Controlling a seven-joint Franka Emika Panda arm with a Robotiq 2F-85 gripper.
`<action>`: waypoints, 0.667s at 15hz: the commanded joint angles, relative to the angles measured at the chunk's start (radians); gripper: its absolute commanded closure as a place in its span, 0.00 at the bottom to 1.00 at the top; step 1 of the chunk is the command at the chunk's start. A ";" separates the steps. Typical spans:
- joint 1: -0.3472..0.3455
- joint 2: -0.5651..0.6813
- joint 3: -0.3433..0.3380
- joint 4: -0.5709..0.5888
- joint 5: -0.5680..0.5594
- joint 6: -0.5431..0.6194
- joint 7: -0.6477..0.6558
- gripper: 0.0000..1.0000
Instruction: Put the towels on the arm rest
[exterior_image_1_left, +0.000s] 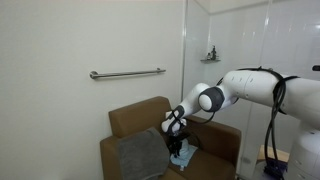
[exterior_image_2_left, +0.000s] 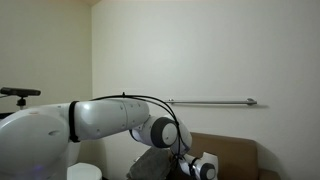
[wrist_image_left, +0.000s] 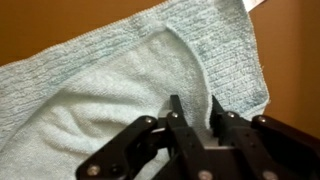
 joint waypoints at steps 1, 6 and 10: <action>-0.008 0.000 0.007 -0.012 -0.006 0.022 0.005 0.98; -0.033 0.000 0.025 -0.007 0.013 -0.009 -0.008 0.99; -0.093 0.000 0.057 -0.003 0.056 0.012 -0.018 0.99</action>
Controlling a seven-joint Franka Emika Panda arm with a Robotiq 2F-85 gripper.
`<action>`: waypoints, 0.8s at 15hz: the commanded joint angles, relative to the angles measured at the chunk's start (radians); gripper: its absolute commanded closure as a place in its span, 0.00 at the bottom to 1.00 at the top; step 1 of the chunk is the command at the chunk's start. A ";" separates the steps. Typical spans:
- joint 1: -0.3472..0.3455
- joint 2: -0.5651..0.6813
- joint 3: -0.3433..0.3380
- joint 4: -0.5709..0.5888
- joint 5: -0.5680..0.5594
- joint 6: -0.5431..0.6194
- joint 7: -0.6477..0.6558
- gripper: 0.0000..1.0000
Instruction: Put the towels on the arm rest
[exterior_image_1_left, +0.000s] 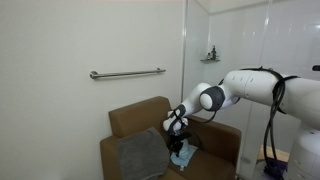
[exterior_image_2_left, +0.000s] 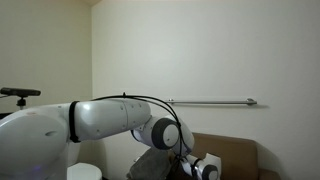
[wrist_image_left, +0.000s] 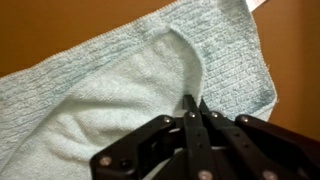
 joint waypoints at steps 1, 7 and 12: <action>-0.072 0.000 0.048 -0.001 0.052 0.010 -0.027 0.99; -0.137 -0.030 0.108 0.001 0.081 -0.071 -0.062 0.99; -0.103 -0.165 0.123 -0.109 0.084 -0.100 0.033 0.99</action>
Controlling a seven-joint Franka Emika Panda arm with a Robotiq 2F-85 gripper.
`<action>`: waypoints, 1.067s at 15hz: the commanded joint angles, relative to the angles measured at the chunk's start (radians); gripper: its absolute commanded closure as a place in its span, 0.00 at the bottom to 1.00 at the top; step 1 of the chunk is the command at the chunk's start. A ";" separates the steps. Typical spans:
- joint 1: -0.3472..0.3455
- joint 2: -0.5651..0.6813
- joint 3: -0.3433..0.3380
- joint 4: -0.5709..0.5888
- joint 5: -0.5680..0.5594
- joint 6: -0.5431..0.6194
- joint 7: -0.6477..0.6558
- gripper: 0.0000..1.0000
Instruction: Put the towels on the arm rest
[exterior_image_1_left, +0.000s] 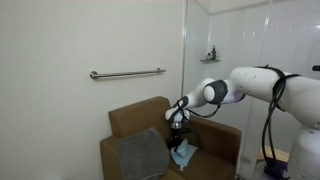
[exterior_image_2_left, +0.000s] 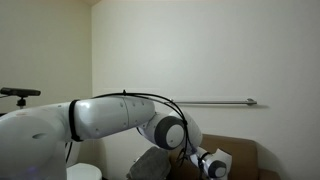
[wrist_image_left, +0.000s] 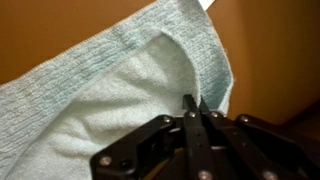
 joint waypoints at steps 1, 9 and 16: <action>0.021 -0.137 0.011 -0.147 0.021 0.013 0.072 0.99; 0.013 -0.406 0.051 -0.469 0.137 0.205 0.224 0.99; 0.026 -0.467 0.015 -0.568 0.295 0.291 0.174 0.98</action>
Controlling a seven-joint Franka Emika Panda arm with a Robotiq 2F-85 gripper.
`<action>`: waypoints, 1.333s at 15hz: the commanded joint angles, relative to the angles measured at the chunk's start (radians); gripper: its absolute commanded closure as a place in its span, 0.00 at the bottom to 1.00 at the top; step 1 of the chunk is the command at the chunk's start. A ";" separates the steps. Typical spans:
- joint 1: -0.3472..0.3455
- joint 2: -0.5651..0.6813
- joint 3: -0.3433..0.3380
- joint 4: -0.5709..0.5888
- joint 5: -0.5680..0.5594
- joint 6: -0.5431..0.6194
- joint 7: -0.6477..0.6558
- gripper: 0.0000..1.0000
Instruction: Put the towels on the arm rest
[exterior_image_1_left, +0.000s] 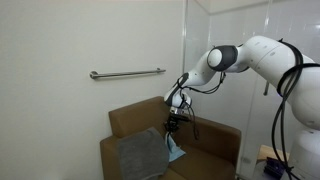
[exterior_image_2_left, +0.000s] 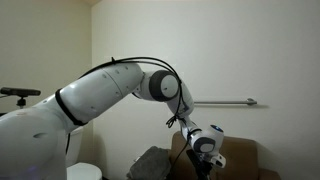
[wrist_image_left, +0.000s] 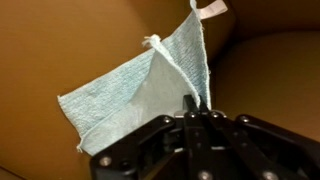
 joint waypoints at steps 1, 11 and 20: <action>0.007 -0.017 -0.020 -0.030 0.031 -0.005 -0.022 0.98; 0.027 -0.119 -0.005 -0.140 0.028 0.102 -0.098 0.99; 0.257 -0.546 -0.252 -0.546 -0.069 0.504 0.155 0.99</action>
